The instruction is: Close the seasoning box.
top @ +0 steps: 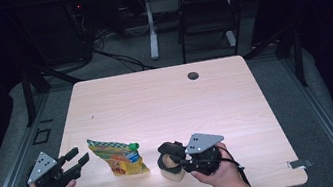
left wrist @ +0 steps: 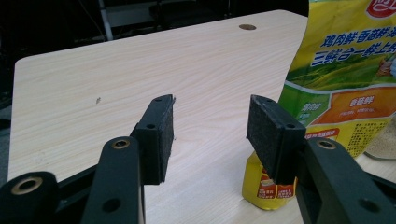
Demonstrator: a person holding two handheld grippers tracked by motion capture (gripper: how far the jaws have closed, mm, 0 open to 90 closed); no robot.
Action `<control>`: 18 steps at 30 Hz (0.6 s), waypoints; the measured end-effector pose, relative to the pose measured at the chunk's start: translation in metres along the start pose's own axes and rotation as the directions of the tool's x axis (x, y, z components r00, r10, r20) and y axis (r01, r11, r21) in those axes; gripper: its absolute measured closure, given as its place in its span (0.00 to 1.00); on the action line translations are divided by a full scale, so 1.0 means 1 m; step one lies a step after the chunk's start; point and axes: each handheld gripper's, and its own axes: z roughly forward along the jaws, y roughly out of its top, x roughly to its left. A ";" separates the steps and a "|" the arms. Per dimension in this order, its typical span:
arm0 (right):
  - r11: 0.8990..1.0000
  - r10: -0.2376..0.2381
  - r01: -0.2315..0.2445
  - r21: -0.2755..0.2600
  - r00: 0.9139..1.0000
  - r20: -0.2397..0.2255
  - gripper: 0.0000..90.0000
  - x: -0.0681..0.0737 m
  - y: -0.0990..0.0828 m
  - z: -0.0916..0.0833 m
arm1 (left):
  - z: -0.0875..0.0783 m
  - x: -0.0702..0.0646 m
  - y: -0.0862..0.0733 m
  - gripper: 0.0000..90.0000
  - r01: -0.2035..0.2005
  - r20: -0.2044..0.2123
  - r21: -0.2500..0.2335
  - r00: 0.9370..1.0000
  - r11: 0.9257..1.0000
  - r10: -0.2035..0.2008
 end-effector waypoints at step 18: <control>0.999 0.039 -0.038 0.014 0.997 -0.069 0.72 0.014 -0.014 -0.001 | 0.000 0.000 -0.001 0.57 0.003 0.000 -0.003 1.000 1.000 -0.003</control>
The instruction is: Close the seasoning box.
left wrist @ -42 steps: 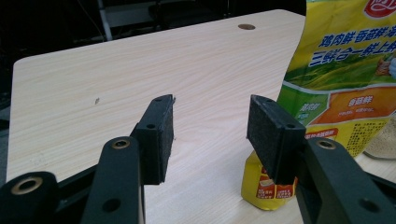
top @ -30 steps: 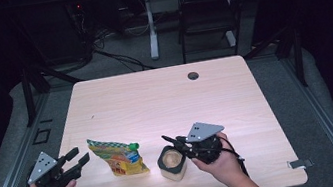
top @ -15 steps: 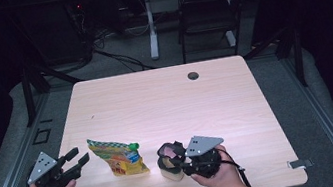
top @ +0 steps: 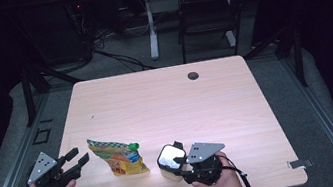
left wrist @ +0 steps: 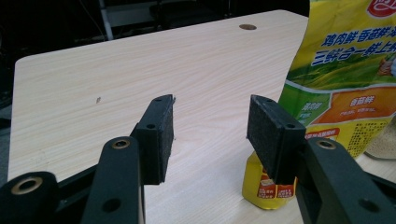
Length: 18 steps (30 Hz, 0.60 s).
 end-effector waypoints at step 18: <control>0.996 0.070 -0.069 -0.064 0.997 0.015 0.71 -0.001 -0.014 -0.022 | 0.000 0.000 -0.001 0.57 0.001 -0.004 0.006 1.000 1.000 -0.001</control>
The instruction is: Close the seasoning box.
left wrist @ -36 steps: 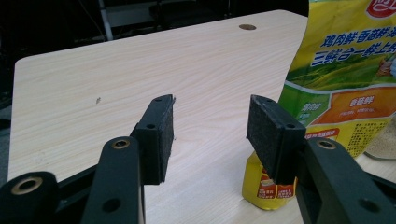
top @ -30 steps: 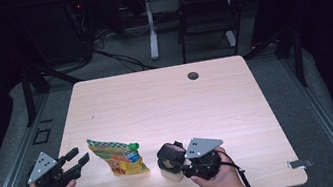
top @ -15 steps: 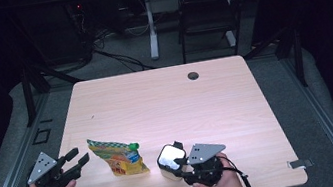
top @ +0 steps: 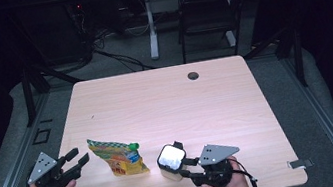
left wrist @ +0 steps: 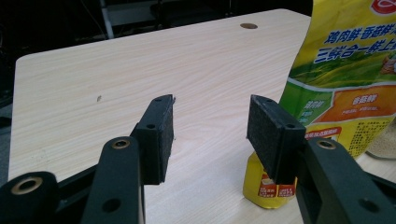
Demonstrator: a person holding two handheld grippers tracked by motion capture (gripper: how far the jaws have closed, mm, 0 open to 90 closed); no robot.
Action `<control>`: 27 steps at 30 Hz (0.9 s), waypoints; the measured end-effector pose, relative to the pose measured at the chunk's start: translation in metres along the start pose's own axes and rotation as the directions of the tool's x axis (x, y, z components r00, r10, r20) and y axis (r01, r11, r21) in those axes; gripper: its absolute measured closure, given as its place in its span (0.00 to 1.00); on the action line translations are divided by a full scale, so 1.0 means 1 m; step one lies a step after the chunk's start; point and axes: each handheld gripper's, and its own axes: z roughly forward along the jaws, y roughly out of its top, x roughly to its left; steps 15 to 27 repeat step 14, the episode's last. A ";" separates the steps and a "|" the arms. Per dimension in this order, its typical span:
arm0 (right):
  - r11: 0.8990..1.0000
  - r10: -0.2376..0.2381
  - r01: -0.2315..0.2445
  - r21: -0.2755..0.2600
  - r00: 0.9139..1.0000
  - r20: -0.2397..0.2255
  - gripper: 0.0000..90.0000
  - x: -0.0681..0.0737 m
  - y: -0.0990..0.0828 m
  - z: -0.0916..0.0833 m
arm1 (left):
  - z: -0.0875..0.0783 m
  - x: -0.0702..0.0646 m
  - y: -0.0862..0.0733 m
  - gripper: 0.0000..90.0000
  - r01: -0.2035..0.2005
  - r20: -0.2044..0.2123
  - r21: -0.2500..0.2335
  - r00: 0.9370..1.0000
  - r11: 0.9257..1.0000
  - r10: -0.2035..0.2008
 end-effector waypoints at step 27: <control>0.989 0.146 -0.140 -0.051 0.980 0.135 0.69 -0.039 -0.026 -0.024 | 0.002 0.003 -0.003 0.57 0.010 -0.012 0.017 1.000 1.000 -0.010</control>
